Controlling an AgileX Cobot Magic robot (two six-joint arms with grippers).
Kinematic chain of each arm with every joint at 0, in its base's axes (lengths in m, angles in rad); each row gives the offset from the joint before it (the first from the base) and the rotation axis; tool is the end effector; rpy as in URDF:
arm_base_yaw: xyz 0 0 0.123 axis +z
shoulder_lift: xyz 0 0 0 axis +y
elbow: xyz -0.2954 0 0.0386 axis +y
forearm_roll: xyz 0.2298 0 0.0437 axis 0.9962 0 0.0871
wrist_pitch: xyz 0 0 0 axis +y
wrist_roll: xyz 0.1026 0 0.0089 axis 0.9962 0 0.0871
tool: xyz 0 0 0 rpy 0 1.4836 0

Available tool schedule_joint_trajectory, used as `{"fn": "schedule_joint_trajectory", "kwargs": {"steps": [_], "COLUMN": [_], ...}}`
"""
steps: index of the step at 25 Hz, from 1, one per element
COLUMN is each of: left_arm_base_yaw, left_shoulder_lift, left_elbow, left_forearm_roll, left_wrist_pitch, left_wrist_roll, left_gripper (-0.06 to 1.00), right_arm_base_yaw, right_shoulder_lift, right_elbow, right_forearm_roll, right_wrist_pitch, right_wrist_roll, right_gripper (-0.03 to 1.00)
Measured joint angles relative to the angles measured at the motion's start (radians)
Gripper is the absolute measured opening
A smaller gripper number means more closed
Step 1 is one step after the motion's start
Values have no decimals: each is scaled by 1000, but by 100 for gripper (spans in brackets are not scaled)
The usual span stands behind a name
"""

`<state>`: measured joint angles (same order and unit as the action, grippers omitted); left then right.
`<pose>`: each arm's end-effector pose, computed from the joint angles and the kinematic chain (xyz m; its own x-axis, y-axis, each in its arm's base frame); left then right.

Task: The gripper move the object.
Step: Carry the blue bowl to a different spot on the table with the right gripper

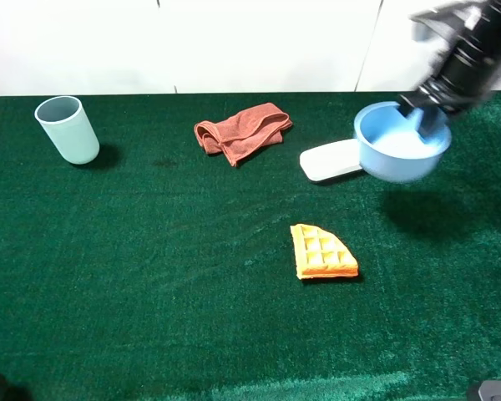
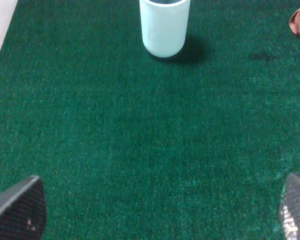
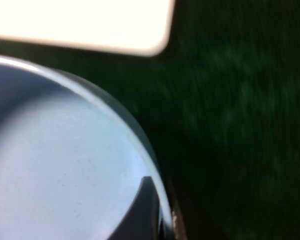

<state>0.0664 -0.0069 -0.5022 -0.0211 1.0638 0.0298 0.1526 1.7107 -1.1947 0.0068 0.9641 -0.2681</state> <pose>-0.0242 -0.0035 0.2633 -0.4505 -0.0104 -0.8927 -0.0411 0.9991 0.0091 0.3152 0.0491 0.2334 -0.8991 -0.4025 -0.1723 -0.4017 0.9148 -0.0409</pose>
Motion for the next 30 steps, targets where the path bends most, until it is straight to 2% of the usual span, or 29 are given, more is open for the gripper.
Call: {"fn": "schedule_joint_trajectory", "kwargs": {"steps": [5,18,22,30], "left_arm_base_yaw": [0,0,0,0], "left_shoulder_lift": [0,0,0,0], "left_elbow": [0,0,0,0], "left_forearm_roll": [0,0,0,0], "left_wrist_pitch": [0,0,0,0], "left_wrist_roll": [0,0,0,0], "left_gripper": [93,93,93,93], "right_arm_base_yaw": [-94,-214,-223,-225], "right_shoulder_lift": [-77,-114,-114,-115], "right_elbow": [154,423,458,570], "right_forearm_roll": [21,29,27,27], "right_wrist_pitch": [-62,-280,-338,-528], "right_wrist_roll": [7,52,52,52], "right_gripper": [-2,-2,-2,-2]}}
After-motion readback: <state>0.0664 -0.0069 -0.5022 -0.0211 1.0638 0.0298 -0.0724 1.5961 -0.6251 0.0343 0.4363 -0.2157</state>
